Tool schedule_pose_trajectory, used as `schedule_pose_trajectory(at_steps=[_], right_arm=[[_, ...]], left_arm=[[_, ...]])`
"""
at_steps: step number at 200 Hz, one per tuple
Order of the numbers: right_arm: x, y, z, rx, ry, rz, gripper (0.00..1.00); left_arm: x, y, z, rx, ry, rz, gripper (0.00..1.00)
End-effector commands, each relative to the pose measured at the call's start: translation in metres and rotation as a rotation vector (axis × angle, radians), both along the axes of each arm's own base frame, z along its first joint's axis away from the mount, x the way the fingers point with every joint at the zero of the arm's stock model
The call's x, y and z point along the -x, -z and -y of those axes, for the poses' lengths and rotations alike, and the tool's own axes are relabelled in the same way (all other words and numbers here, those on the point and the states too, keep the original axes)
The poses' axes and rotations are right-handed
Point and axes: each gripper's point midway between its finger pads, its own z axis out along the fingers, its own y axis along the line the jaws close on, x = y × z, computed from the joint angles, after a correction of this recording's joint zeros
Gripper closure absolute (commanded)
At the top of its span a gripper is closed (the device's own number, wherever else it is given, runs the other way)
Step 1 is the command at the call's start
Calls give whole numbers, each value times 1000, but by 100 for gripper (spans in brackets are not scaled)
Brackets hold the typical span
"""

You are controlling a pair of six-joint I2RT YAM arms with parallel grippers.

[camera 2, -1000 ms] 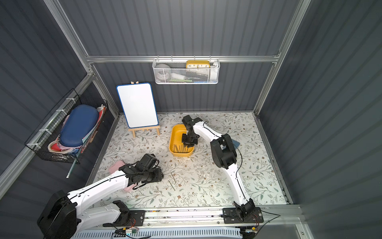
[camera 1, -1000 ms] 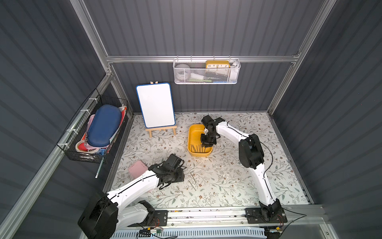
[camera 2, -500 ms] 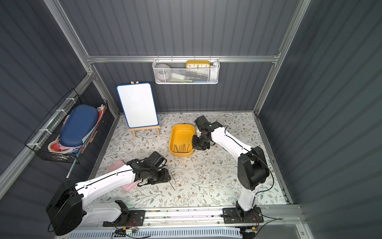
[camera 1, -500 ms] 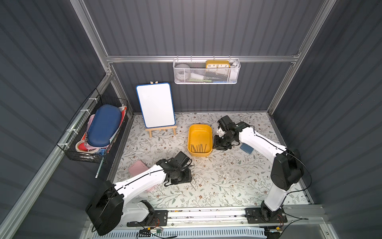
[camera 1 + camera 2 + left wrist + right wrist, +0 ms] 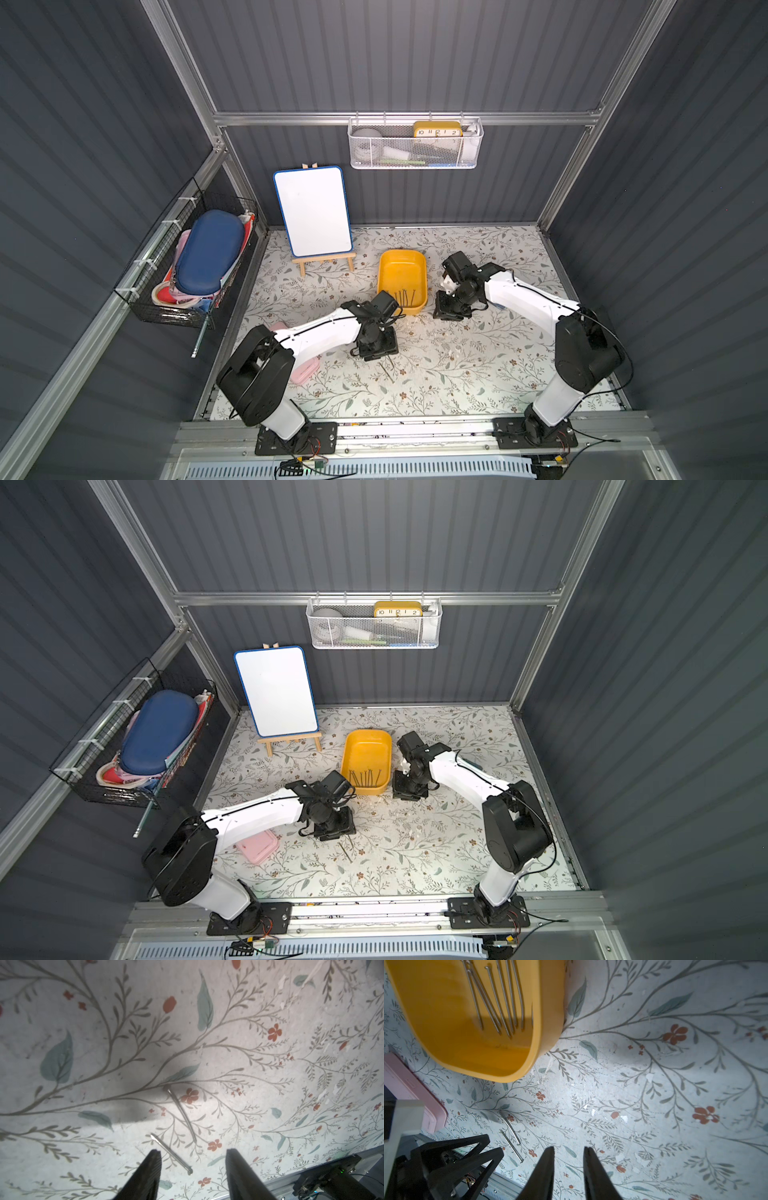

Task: Put the nails on the desktop into the storage box
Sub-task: Pick up the nail from the center of the board.

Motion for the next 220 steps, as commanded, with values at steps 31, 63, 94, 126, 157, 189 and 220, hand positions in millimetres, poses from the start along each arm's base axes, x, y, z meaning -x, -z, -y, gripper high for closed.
schedule_pose_trajectory(at_steps=[31,63,94,126,157,189,220], right_arm=[[1,-15,7,-42,-42,47,71],[4,-14,7,-79,-50,43,72],[5,-16,3,-114,-70,48,72],[7,-16,-1,-136,-90,40,73],[8,-16,0,-134,-96,40,73],[9,-13,0,-132,-91,30,73],[9,-10,1,-124,-82,21,74]], left_arm=[[-6,18,-7,-140,-53,-71,46],[-7,28,-11,-203,-66,-106,47],[-6,37,-18,-255,-88,-122,50],[-8,47,-20,-279,-97,-118,64],[-10,55,-18,-296,-79,-118,79],[-17,56,-16,-294,-74,-90,90],[-30,54,-3,-243,-45,-39,99]])
